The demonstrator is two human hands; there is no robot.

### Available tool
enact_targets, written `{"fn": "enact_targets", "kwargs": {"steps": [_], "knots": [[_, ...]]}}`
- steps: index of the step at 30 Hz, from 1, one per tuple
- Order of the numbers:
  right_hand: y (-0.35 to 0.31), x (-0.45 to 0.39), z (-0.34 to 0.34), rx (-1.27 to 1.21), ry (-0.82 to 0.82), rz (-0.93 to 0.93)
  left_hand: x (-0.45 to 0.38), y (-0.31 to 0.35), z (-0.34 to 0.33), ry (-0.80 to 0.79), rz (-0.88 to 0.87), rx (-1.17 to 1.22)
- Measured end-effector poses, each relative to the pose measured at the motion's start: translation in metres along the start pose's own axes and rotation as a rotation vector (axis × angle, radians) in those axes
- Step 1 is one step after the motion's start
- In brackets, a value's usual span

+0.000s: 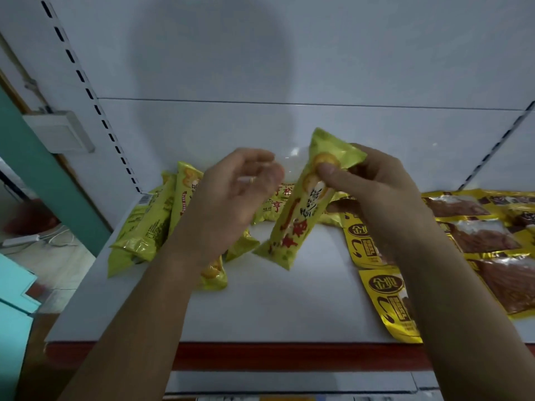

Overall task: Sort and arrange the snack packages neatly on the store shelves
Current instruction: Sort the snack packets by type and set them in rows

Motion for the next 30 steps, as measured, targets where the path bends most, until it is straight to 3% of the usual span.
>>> {"fn": "enact_targets", "kwargs": {"steps": [3, 7, 10, 13, 17, 24, 30], "knots": [[0.011, 0.005, 0.019, -0.174, 0.212, -0.072, 0.003, -0.021, -0.006, -0.110, 0.072, -0.214], [0.017, 0.008, 0.025, -0.340, 0.350, -0.115, -0.008, -0.019, 0.013, -0.033, 0.110, 0.018], [0.020, 0.009, 0.029, -0.421, 0.403, -0.124, -0.013, -0.020, 0.014, -0.070, 0.146, 0.152], [0.024, 0.009, 0.035, -0.358, 0.385, -0.116, -0.015, -0.023, 0.013, -0.021, 0.142, 0.162], [0.025, 0.006, 0.055, -0.059, 0.303, -0.079, -0.020, -0.025, 0.013, -0.020, 0.158, 0.203], [0.012, -0.005, 0.071, 0.241, 0.128, 0.042, -0.031, -0.009, 0.030, 0.094, 0.097, 0.058], [0.022, -0.011, 0.081, 0.316, 0.075, 0.021, -0.040, -0.017, 0.030, 0.138, 0.152, -0.050]]}}
Point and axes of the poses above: each hand's wrist, its own x-axis away from the middle knuckle, its own z-axis out of the back of the hand, y = z × x, the point moved 8 cm from there along -x, towards the middle knuckle, and after that the axes turned 13 degrees about z, right-handed, at the moved point
